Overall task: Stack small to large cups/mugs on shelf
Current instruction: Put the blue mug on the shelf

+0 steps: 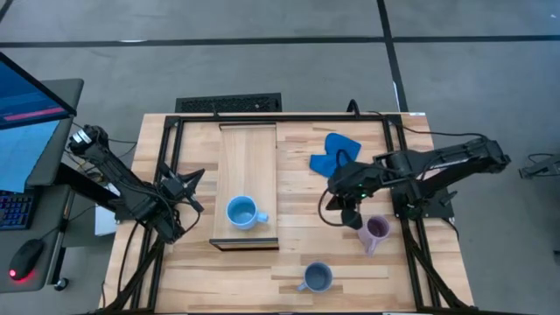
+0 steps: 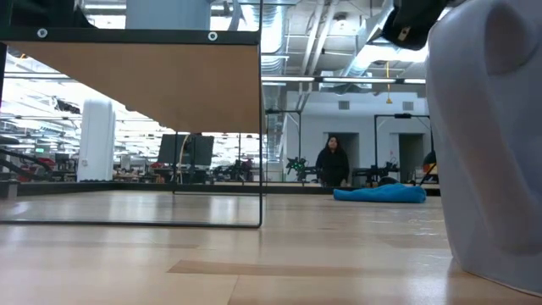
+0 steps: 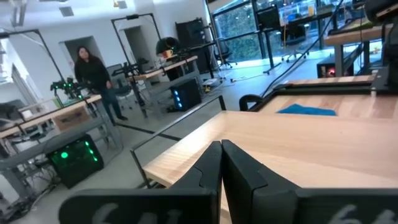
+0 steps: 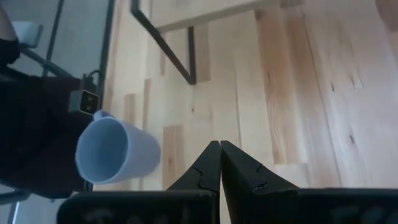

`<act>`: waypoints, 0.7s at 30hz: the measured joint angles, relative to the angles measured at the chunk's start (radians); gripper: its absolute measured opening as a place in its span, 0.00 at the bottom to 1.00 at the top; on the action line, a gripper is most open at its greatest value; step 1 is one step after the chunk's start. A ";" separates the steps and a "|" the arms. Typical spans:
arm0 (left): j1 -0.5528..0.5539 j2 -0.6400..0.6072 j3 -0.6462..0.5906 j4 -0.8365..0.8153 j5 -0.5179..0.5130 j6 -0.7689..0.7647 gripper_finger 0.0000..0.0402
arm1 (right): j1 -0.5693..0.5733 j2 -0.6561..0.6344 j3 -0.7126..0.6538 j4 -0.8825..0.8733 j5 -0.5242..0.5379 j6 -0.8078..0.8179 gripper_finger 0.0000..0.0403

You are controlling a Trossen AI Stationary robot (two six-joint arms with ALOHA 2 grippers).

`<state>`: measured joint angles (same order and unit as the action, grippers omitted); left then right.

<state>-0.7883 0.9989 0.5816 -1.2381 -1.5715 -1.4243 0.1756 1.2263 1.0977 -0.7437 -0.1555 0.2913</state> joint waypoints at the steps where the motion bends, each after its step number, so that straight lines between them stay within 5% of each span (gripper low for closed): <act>1: 0.000 0.000 0.000 0.000 0.000 0.010 0.00 | -0.005 0.010 0.000 0.001 0.000 0.000 0.08; 15: 0.000 0.000 0.000 -0.001 0.067 0.239 0.00 | -0.085 0.104 0.000 0.226 -0.004 0.202 0.38; 21: 0.000 0.000 0.000 -0.001 0.119 0.105 0.00 | -0.088 0.104 0.000 0.286 -0.004 0.228 0.46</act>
<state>-0.7883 0.9989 0.5816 -1.2388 -1.4528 -1.3196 0.0881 1.3304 1.0977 -0.4572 -0.1591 0.5194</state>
